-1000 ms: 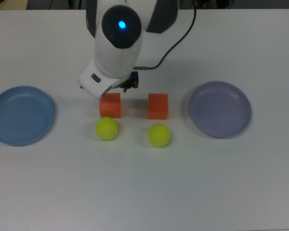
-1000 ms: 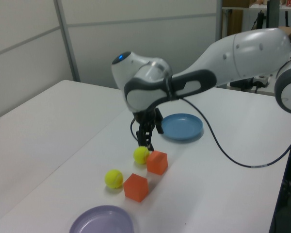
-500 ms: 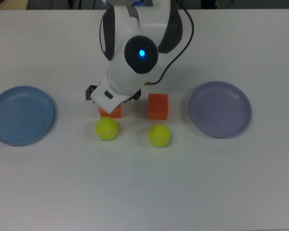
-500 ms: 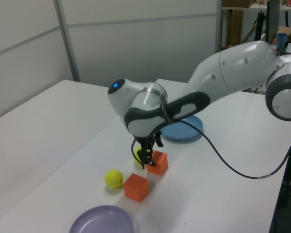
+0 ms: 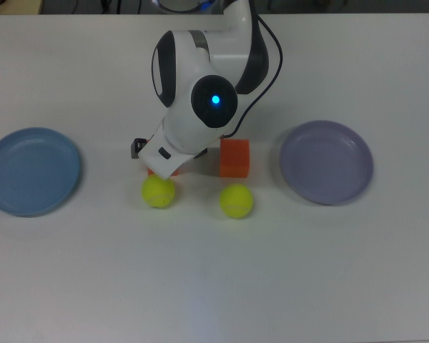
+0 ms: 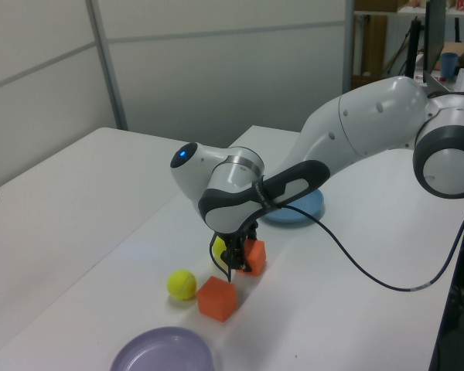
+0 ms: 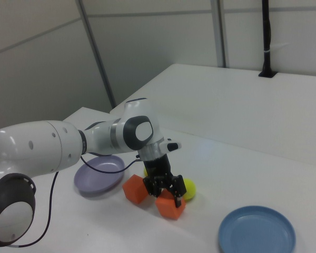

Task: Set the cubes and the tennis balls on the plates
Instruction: 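Close the gripper on the orange cube and lift it, then carry the orange cube onto the blue plate and release it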

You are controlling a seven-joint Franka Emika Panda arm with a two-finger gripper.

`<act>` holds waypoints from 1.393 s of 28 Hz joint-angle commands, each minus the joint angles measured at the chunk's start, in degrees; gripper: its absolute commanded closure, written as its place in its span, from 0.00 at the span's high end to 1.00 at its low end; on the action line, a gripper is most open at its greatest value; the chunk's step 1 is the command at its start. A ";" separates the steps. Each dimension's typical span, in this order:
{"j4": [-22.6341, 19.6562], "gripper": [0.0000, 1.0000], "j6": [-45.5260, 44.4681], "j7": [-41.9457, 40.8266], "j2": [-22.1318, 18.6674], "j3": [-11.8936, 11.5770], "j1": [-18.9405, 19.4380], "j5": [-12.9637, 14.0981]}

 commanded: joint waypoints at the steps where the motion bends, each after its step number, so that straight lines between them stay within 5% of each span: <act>1: 1.28 0.00 0.67 2.10 -2.42 -0.47 0.55 -0.15; 5: 1.82 0.00 0.49 1.66 -4.89 -1.44 -0.06 0.47; 11: 2.26 0.00 1.10 -0.79 -6.65 -6.44 -4.10 0.21; 23: 1.73 0.05 15.07 -5.02 0.20 -6.80 -14.04 0.03; 25: 1.82 0.18 17.53 -4.84 1.52 -6.80 -14.21 0.12; 26: 1.82 0.32 18.67 -4.84 1.96 -6.80 -14.21 0.12; 27: 1.82 0.56 19.64 -4.84 2.22 -6.80 -14.30 0.12; 28: 1.91 1.00 20.87 -4.67 2.31 -6.80 -14.82 0.29; 39: 4.02 1.00 21.94 -4.49 1.00 -6.18 -15.01 4.16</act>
